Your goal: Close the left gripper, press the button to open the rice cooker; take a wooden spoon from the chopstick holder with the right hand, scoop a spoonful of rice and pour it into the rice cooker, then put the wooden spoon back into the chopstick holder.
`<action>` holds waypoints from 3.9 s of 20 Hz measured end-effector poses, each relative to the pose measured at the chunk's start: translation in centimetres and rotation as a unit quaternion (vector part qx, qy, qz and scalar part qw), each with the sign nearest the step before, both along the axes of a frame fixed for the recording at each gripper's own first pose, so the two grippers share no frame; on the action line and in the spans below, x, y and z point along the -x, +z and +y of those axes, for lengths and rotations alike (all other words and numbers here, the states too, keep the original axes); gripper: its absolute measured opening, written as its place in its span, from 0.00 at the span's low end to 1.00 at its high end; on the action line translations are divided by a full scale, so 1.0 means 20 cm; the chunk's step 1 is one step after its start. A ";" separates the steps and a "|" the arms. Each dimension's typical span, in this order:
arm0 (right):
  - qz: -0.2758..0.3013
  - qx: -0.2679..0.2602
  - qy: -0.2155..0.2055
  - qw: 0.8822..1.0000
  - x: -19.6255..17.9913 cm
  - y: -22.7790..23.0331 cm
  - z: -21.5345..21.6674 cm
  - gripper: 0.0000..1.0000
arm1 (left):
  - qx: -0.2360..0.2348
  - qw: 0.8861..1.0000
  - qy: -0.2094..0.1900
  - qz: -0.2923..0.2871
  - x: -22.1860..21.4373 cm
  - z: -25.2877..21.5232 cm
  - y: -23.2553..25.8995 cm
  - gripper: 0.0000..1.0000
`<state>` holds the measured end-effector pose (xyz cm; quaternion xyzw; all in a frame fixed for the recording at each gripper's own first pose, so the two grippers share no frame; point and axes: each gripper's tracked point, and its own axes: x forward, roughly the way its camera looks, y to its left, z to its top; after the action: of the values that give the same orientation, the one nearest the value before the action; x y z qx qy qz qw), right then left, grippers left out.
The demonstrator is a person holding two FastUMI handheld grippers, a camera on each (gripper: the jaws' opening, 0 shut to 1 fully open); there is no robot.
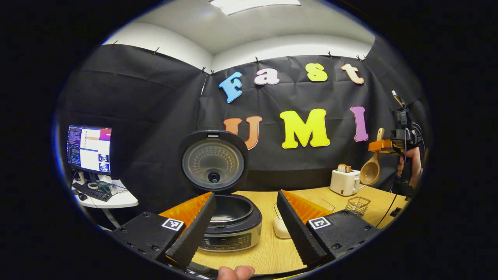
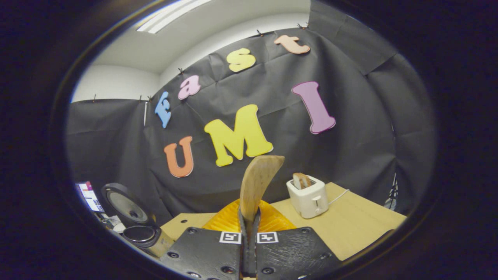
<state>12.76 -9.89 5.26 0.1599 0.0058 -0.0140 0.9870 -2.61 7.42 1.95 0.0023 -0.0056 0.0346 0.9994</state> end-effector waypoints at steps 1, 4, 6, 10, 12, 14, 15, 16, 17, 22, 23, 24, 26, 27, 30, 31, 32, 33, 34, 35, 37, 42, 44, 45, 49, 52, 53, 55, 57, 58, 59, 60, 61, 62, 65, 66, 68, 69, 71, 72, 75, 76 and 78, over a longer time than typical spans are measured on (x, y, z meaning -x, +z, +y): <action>0.005 0.006 -0.006 1.000 -0.01 -0.04 -0.03 0.00 | 0.002 1.000 -0.001 0.001 -0.01 0.00 -0.01 1.00; 0.017 0.014 -0.021 1.000 -0.09 -0.18 -0.08 0.00 | 0.007 1.000 0.000 0.006 -0.01 0.01 -0.02 1.00; 0.032 0.022 -0.023 0.999 -0.14 -0.29 -0.09 0.00 | 0.008 1.000 0.002 0.012 -0.01 0.03 -0.04 1.00; 0.048 0.025 -0.020 0.998 -0.20 -0.44 -0.08 0.00 | 0.012 1.000 0.005 0.019 -0.02 0.05 -0.05 1.00; 0.044 0.040 -0.035 0.998 -0.22 -0.49 -0.09 0.01 | 0.014 1.000 0.010 0.021 -0.02 0.07 -0.06 1.00; 0.045 0.051 -0.040 0.997 -0.23 -0.56 -0.08 0.00 | 0.018 1.000 0.010 0.023 -0.03 0.07 -0.07 1.00; 0.048 0.051 -0.039 0.997 -0.23 -0.59 -0.08 0.00 | 0.018 0.999 0.009 0.024 -0.02 0.07 -0.07 1.00; 0.053 0.049 -0.036 0.997 -0.24 -0.63 -0.06 0.00 | 0.017 1.000 0.009 0.023 -0.02 0.07 -0.06 1.00; 0.055 0.047 -0.032 0.997 -0.25 -0.66 -0.04 0.00 | 0.019 1.000 0.010 0.021 -0.02 0.07 -0.05 1.00; 0.060 0.064 -0.028 0.996 -0.25 -0.77 0.00 0.01 | 0.020 0.999 0.019 0.018 -0.01 0.10 -0.04 1.00; 0.061 0.065 -0.029 0.996 -0.25 -0.79 0.00 0.00 | 0.019 0.999 0.019 0.017 -0.01 0.10 -0.04 1.00; 0.065 0.067 -0.031 0.995 -0.25 -0.81 -0.01 0.00 | 0.020 0.999 0.019 0.015 -0.01 0.10 -0.04 1.00; 0.070 0.066 -0.035 0.995 -0.25 -0.83 -0.02 0.02 | 0.020 1.000 0.018 0.014 0.00 0.09 -0.03 1.00; 0.073 0.064 -0.039 0.995 -0.25 -0.84 -0.03 0.05 | 0.019 1.000 0.018 0.013 0.00 0.09 -0.03 1.00; 0.067 0.065 -0.039 0.995 -0.24 -0.82 -0.05 0.08 | 0.015 1.000 0.021 0.011 0.00 0.10 -0.02 1.00; 0.064 0.070 -0.038 0.995 -0.23 -0.81 -0.06 0.10 | 0.016 1.000 0.022 0.013 0.00 0.10 -0.03 1.00; 0.064 0.074 -0.033 0.995 -0.22 -0.81 -0.06 0.20 | 0.016 1.000 0.023 0.014 0.00 0.10 -0.03 1.00; 0.067 0.077 -0.031 0.994 -0.21 -0.82 -0.07 0.37 | 0.014 1.000 0.023 0.014 0.00 0.10 -0.02 1.00; 0.070 0.078 -0.032 0.994 -0.20 -0.82 -0.08 0.55 | 0.013 1.000 0.024 0.013 0.00 0.10 -0.02 1.00; 0.073 0.073 -0.030 0.994 -0.20 -0.83 -0.08 0.63 | 0.010 1.000 0.023 0.012 0.00 0.08 -0.01 1.00; 0.075 0.066 -0.030 0.995 -0.18 -0.84 -0.10 0.70 | 0.004 1.000 0.024 0.010 0.01 0.08 -0.01 1.00; 0.101 0.058 -0.047 0.992 -0.09 -0.87 -0.17 0.95 | 0.001 1.000 0.015 0.001 0.02 0.04 0.02 1.00; 0.107 0.055 -0.048 0.992 0.00 -0.86 -0.17 0.89 | 0.000 1.000 0.021 -0.002 0.02 0.05 0.03 1.00; 0.108 0.054 -0.046 0.992 0.05 -0.85 -0.17 0.95 | 0.001 1.000 0.022 -0.004 0.02 0.04 0.03 1.00; 0.090 0.060 -0.038 0.993 0.27 -0.75 -0.14 0.92 | 0.000 0.999 0.038 -0.014 0.02 0.05 0.05 1.00; 0.049 0.077 -0.018 0.996 0.38 -0.58 -0.08 0.91 | -0.011 0.998 0.057 -0.001 -0.03 0.09 0.07 1.00; 0.033 0.082 -0.014 0.996 0.40 -0.53 -0.07 0.95 | -0.014 0.998 0.062 0.004 -0.06 0.11 0.10 1.00; 0.018 0.085 0.018 0.996 0.42 -0.48 0.01 0.91 | -0.022 0.998 0.064 -0.007 -0.14 0.12 0.25 1.00; 0.012 0.091 0.049 0.995 0.44 -0.48 0.08 0.91 | -0.032 0.997 0.075 -0.009 -0.22 0.18 0.39 0.99; 0.007 0.096 0.056 0.994 0.45 -0.47 0.09 0.96 | -0.031 0.997 0.075 -0.014 -0.27 0.20 0.47 1.00; 0.001 0.100 0.060 0.993 0.46 -0.46 0.09 0.92 | -0.020 0.997 0.073 -0.014 -0.32 0.21 0.53 1.00; -0.005 0.106 0.062 0.992 0.47 -0.45 0.10 0.92 | -0.017 0.997 0.074 -0.017 -0.37 0.22 0.61 1.00; -0.008 0.109 0.064 0.992 0.47 -0.45 0.11 0.91 | -0.019 0.997 0.071 -0.015 -0.43 0.23 0.67 1.00; -0.009 0.113 0.068 0.991 0.47 -0.46 0.12 1.00 | -0.023 0.997 0.072 -0.011 -0.49 0.25 0.73 0.99; -0.010 0.118 0.079 0.990 0.47 -0.47 0.13 0.95 | -0.013 0.997 0.070 0.012 -0.70 0.32 0.82 1.00; -0.010 0.121 0.081 0.989 0.46 -0.49 0.14 0.95 | -0.005 0.997 0.071 0.027 -0.77 0.35 0.83 1.00; -0.005 0.135 0.074 0.988 0.45 -0.52 0.13 0.95 | -0.016 0.995 0.082 0.058 -0.90 0.44 0.82 1.00; 0.000 0.148 0.068 0.987 0.44 -0.54 0.12 0.91 | -0.011 0.993 0.080 0.081 -0.96 0.46 0.78 1.00; 0.002 0.158 0.063 0.985 0.44 -0.57 0.13 0.92 | 0.014 0.990 0.079 0.120 -1.06 0.49 0.68 1.00; 0.004 0.158 0.066 0.985 0.44 -0.58 0.13 0.95 | 0.015 0.988 0.085 0.128 -1.10 0.53 0.66 1.00; 0.003 0.162 0.060 0.985 0.43 -0.57 0.11 0.96 | 0.029 0.981 0.095 0.165 -1.17 0.57 0.57 1.00; -0.002 0.166 0.054 0.985 0.43 -0.55 0.10 0.96 | 0.028 0.978 0.102 0.177 -1.17 0.59 0.55 1.00; -0.011 0.170 0.047 0.984 0.43 -0.53 0.09 0.95 | 0.023 0.976 0.109 0.184 -1.16 0.61 0.52 1.00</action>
<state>4.12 -8.15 -5.37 -0.0103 -0.0004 0.0330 0.9994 20.56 19.65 12.37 -0.0138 0.1798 0.1428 0.9732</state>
